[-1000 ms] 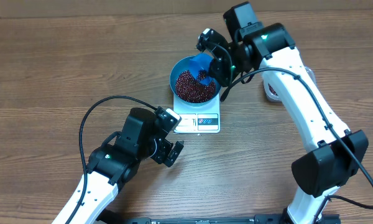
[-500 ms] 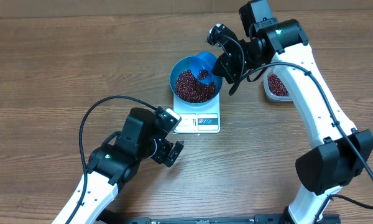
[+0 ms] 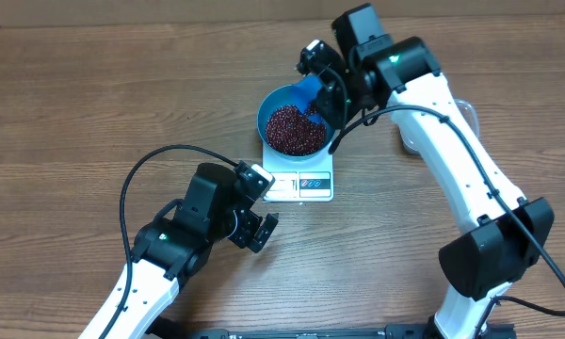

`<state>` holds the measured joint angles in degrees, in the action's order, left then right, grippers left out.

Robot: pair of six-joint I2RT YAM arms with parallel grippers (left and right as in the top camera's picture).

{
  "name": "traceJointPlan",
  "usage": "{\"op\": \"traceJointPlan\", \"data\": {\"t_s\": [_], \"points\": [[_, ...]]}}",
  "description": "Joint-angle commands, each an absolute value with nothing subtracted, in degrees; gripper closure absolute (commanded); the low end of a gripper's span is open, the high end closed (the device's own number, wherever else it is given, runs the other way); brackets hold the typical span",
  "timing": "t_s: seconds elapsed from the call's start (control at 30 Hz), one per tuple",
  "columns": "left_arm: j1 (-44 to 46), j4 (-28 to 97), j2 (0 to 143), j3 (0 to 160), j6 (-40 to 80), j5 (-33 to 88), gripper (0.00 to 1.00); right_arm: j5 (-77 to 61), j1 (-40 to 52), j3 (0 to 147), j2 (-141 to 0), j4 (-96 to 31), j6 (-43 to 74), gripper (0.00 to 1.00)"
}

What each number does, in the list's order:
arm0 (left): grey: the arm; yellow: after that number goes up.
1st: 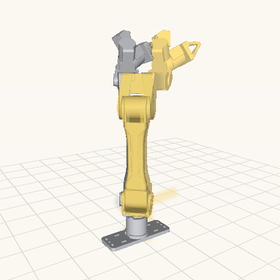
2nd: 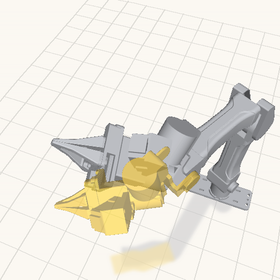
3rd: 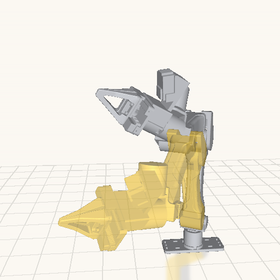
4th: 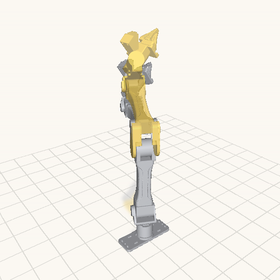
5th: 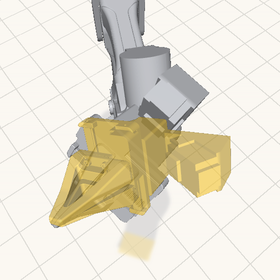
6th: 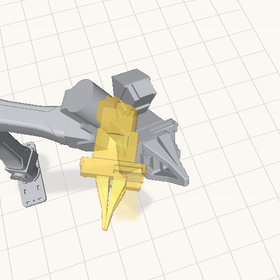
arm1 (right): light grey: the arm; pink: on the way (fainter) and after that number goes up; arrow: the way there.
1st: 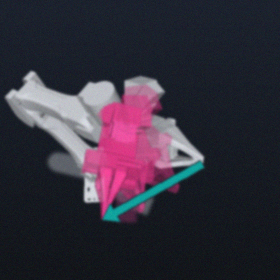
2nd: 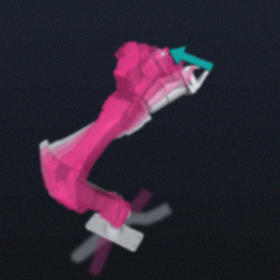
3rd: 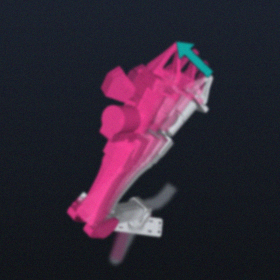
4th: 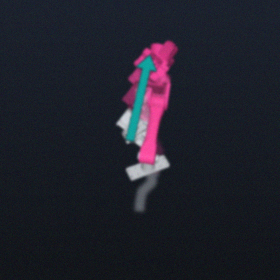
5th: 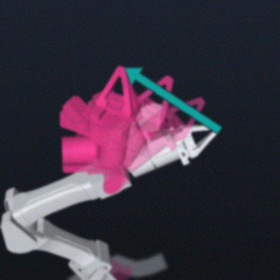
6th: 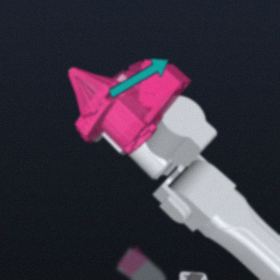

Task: Scoop item into bowl and weigh 150g on scale
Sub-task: 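Keep trickling beans from the scoop until the scale reads 150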

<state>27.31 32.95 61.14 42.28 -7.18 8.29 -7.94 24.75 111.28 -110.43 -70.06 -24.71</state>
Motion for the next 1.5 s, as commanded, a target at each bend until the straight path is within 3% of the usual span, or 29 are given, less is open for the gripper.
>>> {"op": "traceJointPlan", "data": {"t_s": [0.0, 0.63, 0.9, 1.47], "points": [[27.4, 32.8, 61.4, 42.1, -6.2, 7.9, 0.00, -3.7, 25.5, 113.0, -108.1, -69.5, -23.7, 0.96], [27.4, 32.8, 61.4, 42.1, -6.2, 7.9, 0.01, -8.9, 25.1, 113.0, -108.1, -69.2, -23.7, 0.96], [27.4, 32.8, 61.4, 42.1, -6.2, 7.9, 0.00, -2.7, 25.5, 113.0, -108.1, -68.8, -23.8, 0.96], [27.4, 32.8, 61.4, 42.1, -6.2, 7.9, 0.01, -3.0, 26.0, 113.0, -108.1, -68.5, -24.0, 0.96]]}}
